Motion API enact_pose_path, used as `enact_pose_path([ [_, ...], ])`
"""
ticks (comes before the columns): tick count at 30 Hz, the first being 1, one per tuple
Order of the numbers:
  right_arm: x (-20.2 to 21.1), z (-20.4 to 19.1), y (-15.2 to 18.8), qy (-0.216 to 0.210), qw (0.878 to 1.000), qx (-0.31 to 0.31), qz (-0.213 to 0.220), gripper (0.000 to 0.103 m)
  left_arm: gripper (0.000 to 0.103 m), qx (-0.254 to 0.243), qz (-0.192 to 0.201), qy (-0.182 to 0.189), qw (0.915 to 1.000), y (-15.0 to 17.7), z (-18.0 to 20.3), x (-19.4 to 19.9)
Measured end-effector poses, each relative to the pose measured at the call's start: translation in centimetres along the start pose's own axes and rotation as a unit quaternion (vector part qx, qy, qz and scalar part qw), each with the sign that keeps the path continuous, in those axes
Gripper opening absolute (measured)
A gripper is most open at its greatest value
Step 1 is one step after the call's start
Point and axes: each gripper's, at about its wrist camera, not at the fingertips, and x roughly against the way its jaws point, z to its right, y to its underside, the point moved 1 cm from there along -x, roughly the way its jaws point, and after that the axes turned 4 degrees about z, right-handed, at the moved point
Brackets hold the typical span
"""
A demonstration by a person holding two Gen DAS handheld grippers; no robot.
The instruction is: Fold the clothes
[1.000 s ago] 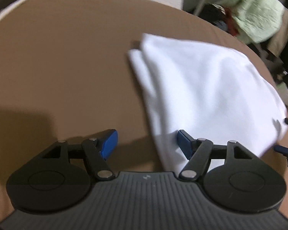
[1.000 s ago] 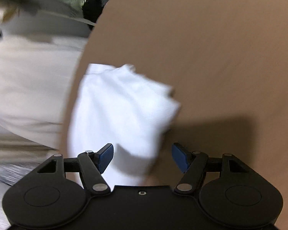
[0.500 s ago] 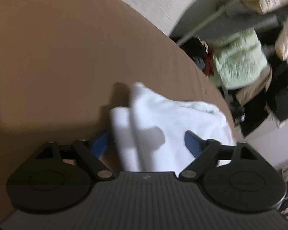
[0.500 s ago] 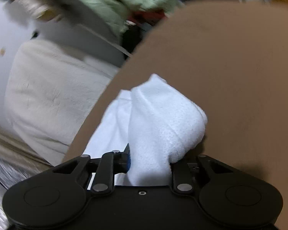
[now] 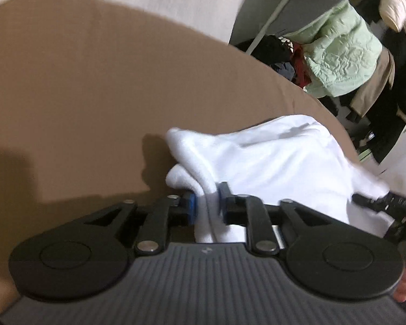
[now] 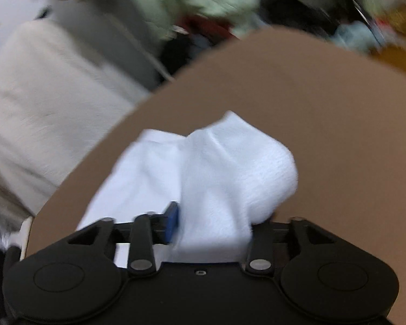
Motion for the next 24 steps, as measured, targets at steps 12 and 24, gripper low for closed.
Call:
enact_pose_path([
  [12,-1.6,0.3,3.4,-0.089,0.995,-0.045,-0.023,0.045,0.012,0.050,-0.048,0.124,0.9898,0.5,-0.7,-4.0],
  [24,4.0,-7.0,5.0,-0.137,0.976,0.140,0.098,0.032,0.011,-0.144,0.080,0.037,0.9856,-0.3,5.4,6.4],
])
